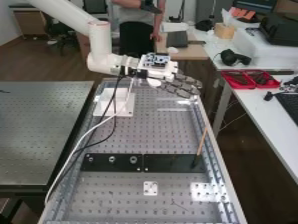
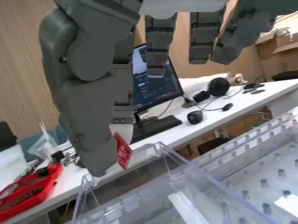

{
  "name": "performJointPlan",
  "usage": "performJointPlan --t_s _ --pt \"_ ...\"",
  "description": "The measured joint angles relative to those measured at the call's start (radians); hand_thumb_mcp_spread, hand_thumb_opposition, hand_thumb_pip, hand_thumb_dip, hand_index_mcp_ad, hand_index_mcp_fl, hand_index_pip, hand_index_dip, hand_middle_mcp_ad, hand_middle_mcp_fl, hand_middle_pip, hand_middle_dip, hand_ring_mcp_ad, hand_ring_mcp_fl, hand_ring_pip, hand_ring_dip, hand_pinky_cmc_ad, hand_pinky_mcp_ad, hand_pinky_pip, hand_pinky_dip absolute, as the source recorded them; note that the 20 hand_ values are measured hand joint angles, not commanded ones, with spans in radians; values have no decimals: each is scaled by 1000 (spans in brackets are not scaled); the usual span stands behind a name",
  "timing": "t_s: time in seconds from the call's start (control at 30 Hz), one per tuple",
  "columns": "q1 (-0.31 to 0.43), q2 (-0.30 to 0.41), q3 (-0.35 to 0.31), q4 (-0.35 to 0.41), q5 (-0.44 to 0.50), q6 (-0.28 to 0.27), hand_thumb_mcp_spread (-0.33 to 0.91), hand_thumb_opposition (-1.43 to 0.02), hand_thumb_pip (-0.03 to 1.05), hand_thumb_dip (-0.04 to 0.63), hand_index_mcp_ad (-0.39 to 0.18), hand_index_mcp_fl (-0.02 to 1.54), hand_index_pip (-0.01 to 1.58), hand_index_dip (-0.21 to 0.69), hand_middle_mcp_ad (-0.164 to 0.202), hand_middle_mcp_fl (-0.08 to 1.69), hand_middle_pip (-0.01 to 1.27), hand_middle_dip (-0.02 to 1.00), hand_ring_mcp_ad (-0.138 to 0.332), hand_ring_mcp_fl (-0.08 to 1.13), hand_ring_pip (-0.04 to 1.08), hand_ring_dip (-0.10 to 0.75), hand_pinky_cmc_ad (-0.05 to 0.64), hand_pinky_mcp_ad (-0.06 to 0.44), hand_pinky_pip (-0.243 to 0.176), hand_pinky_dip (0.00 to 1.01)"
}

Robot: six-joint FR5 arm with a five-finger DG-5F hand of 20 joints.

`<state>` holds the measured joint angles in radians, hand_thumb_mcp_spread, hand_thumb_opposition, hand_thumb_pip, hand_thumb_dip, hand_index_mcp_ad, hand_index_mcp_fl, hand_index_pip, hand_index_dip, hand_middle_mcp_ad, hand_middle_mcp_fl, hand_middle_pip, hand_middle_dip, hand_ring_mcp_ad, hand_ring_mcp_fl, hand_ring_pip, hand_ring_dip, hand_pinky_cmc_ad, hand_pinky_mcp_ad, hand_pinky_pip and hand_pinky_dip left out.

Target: Grab the pcb board and place it in the clear container

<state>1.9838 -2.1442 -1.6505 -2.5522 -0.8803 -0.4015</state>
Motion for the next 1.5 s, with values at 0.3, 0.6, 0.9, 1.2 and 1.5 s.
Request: performJointPlan --t_s 0.3,0.6,0.9,1.2,1.5 --pt "-1 -13 8 -41 3 31 660 -937 370 204 -187 709 969 417 9 140 140 141 183 63 89 -2 291 152 -66 180" --pt "-10 -16 9 -61 -23 64 641 -866 339 213 -188 623 738 429 9 140 138 140 183 63 89 -2 291 152 -66 180" --pt "-11 -7 0 -56 -21 59 588 -822 316 209 -188 494 579 426 9 87 138 140 183 51 91 -2 290 152 -66 180" --pt "-15 49 -46 -10 17 5 590 -803 318 209 -188 494 545 422 12 93 138 140 182 37 91 -2 291 152 -66 180" --pt "-40 198 -199 81 57 -101 578 -782 311 208 -183 487 531 401 9 89 138 143 187 31 91 -2 291 152 -63 180"
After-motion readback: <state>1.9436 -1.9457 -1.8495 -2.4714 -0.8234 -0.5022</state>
